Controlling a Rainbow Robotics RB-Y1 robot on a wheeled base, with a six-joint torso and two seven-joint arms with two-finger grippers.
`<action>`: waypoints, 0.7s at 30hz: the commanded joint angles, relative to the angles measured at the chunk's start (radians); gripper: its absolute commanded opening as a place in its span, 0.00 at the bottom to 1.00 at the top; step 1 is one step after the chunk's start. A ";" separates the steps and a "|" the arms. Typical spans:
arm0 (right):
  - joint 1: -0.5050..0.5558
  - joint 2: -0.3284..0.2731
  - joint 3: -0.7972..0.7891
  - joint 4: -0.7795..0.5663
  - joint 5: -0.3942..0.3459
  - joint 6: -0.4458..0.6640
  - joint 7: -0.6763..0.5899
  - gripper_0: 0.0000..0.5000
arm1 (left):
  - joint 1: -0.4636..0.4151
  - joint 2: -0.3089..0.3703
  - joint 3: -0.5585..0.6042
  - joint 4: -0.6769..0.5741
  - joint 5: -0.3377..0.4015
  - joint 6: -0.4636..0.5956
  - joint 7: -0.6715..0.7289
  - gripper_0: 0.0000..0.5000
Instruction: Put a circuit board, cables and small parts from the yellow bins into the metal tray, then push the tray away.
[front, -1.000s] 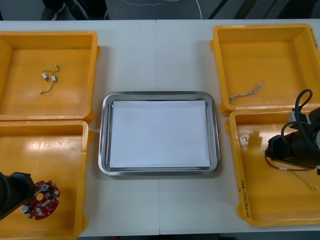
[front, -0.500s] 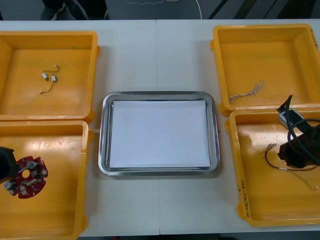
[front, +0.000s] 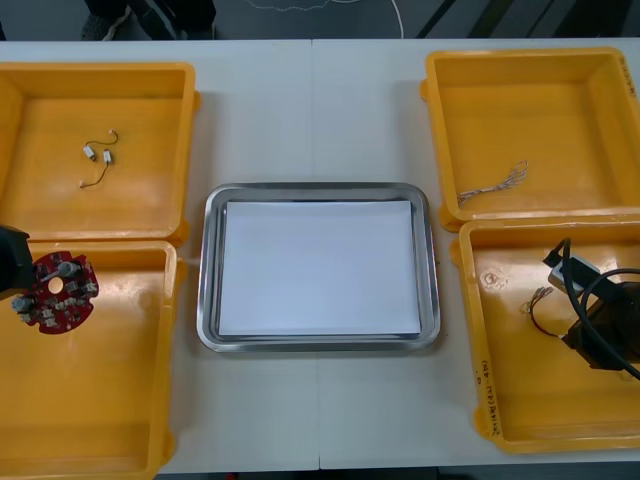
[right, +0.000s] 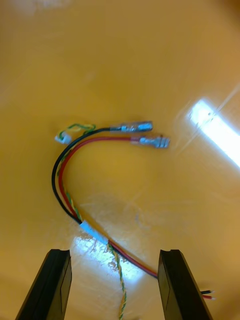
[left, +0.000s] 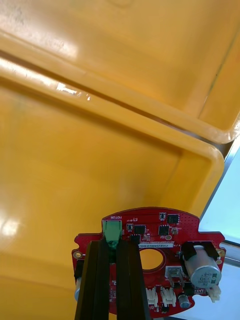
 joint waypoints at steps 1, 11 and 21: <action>0.027 -0.017 -0.021 -0.031 -0.003 -0.006 0.036 1.00 | -0.092 0.105 -0.081 0.038 0.032 0.007 0.043 0.00; 0.033 0.058 -0.021 -0.031 0.055 -0.006 0.114 1.00 | -0.247 0.122 -0.213 0.092 0.071 0.007 0.088 0.00; 0.036 0.127 -0.021 -0.013 0.096 -0.006 0.231 1.00 | -0.457 0.121 -0.464 0.158 0.072 0.007 0.249 0.00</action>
